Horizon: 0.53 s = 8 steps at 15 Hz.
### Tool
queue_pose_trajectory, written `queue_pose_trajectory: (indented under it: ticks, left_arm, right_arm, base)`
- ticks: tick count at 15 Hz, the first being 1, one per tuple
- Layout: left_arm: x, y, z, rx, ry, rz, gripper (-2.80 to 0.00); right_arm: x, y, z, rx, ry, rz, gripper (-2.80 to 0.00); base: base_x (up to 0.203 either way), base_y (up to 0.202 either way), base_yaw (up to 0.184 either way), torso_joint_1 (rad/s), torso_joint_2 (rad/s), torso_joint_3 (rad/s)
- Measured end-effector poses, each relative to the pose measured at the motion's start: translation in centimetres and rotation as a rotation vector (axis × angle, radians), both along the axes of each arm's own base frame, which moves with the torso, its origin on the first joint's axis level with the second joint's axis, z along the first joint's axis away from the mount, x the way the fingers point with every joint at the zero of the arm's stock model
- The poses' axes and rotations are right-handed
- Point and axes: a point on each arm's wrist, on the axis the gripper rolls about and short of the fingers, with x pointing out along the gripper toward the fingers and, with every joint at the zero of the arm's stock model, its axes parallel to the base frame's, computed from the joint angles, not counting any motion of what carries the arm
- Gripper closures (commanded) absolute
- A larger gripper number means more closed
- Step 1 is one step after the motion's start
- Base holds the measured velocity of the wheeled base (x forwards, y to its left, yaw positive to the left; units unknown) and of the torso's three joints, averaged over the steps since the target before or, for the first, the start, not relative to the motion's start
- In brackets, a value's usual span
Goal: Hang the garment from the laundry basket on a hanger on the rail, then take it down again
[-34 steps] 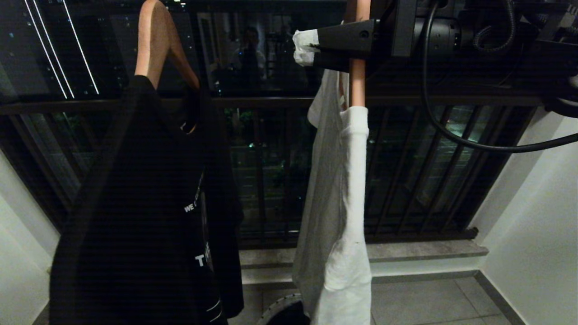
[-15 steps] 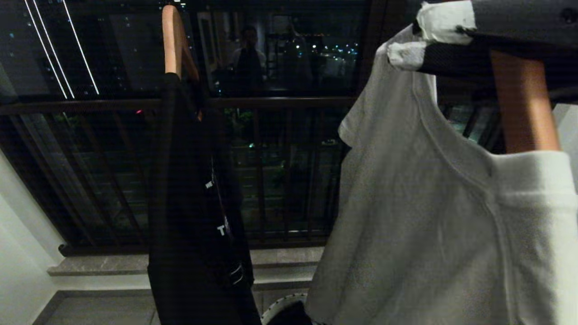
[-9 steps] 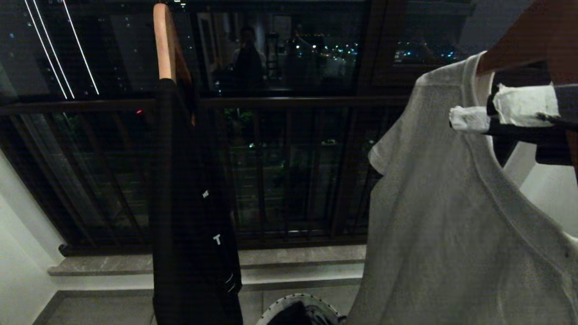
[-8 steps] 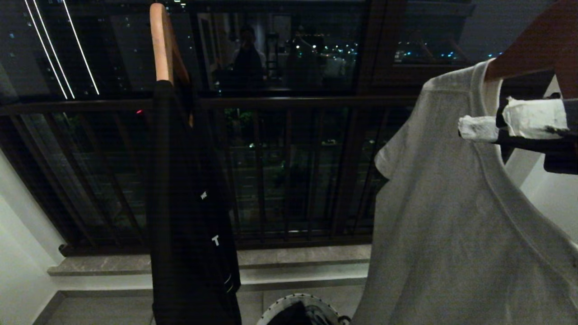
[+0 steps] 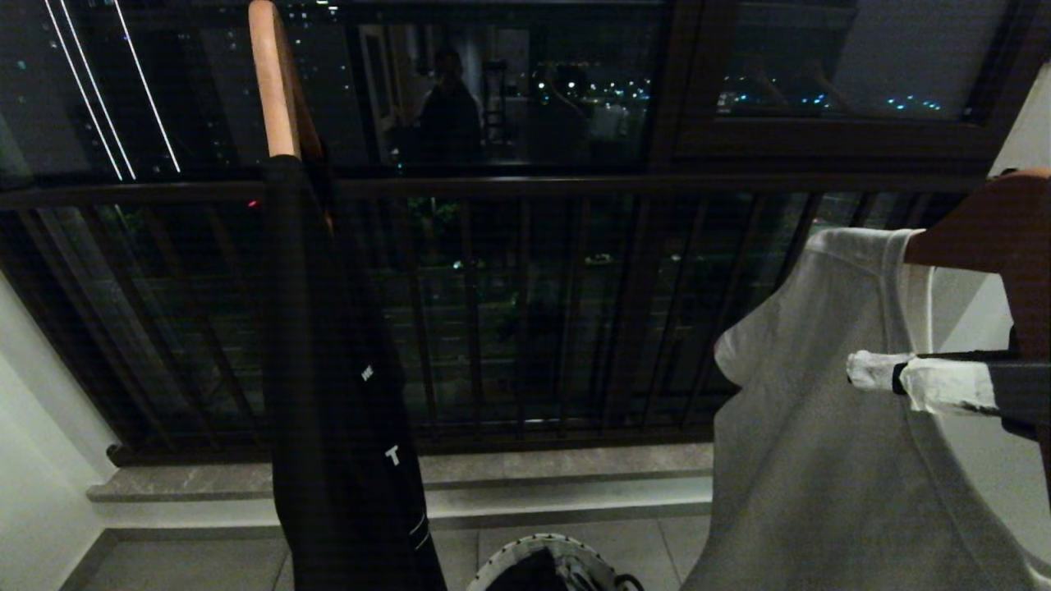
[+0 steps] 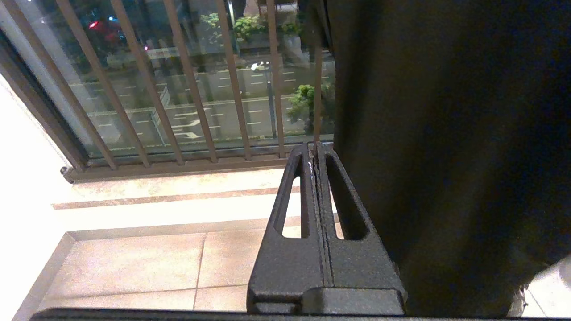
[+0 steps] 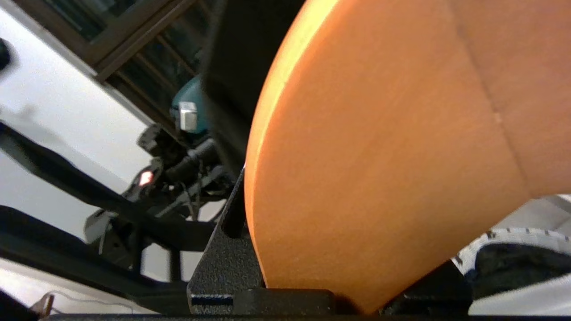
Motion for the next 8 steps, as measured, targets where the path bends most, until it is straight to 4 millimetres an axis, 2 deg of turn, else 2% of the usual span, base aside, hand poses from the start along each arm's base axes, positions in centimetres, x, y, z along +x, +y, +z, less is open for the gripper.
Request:
queue_pose_trajectory:
  ticks: [4,8]
  left_arm:
    - [0.0,0.0,0.0,0.0,0.0,0.0,0.0]
    - [0.0,0.0,0.0,0.0,0.0,0.0,0.0]
  right_arm:
    - [0.1,-0.2,-1.8,0.0,0.012,-0.019,0.0]
    - [0.3,-0.2,-2.4,-0.009,0.03,-0.024,0.0]
  base:
    - [0.0,0.0,0.0,0.0,0.0,0.0]
    - [0.0,0.0,0.0,0.0,0.0,0.0]
